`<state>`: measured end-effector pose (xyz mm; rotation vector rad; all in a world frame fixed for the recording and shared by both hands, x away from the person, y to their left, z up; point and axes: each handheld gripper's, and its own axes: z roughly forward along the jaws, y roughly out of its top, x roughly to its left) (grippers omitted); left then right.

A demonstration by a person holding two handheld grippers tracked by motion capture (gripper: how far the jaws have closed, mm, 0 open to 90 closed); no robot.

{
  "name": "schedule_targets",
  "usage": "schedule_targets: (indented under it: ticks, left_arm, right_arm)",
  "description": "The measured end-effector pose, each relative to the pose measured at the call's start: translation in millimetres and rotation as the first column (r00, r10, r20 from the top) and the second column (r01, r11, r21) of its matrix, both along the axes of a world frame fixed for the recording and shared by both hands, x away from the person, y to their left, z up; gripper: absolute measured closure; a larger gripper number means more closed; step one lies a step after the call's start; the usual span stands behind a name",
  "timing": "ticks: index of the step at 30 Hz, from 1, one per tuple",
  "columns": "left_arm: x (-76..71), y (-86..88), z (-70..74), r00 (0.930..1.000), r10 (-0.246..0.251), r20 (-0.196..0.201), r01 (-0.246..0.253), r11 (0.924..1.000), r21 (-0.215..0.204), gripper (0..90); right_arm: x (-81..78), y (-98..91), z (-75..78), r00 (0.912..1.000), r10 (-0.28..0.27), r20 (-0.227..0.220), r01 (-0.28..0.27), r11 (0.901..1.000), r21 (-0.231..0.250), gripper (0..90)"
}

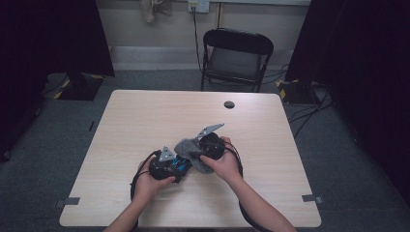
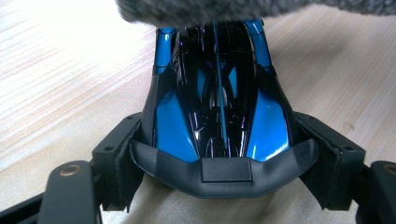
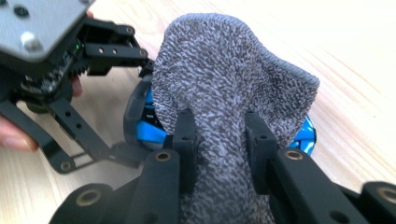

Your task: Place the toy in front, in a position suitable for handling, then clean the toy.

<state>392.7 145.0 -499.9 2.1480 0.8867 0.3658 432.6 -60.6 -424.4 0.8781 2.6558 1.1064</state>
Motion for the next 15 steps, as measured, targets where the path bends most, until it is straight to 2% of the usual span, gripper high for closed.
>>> schedule_targets:
  ticks: [7, 15]
  left_arm:
    - [0.3, 0.1, 0.3, 1.0000, 0.001, 0.003, -0.001, 1.0000, 0.006, 23.9]
    - [0.3, -0.4, 0.3, 1.0000, 0.005, 0.004, -0.005, 1.0000, 0.006, 24.0]
  right_arm:
    - [3.1, 9.0, 5.8, 0.9997, 0.020, 0.017, -0.020, 0.9998, -0.007, 71.9]
    - [3.6, 19.1, 3.7, 0.9995, 0.026, 0.019, -0.025, 0.9996, -0.015, 71.8]
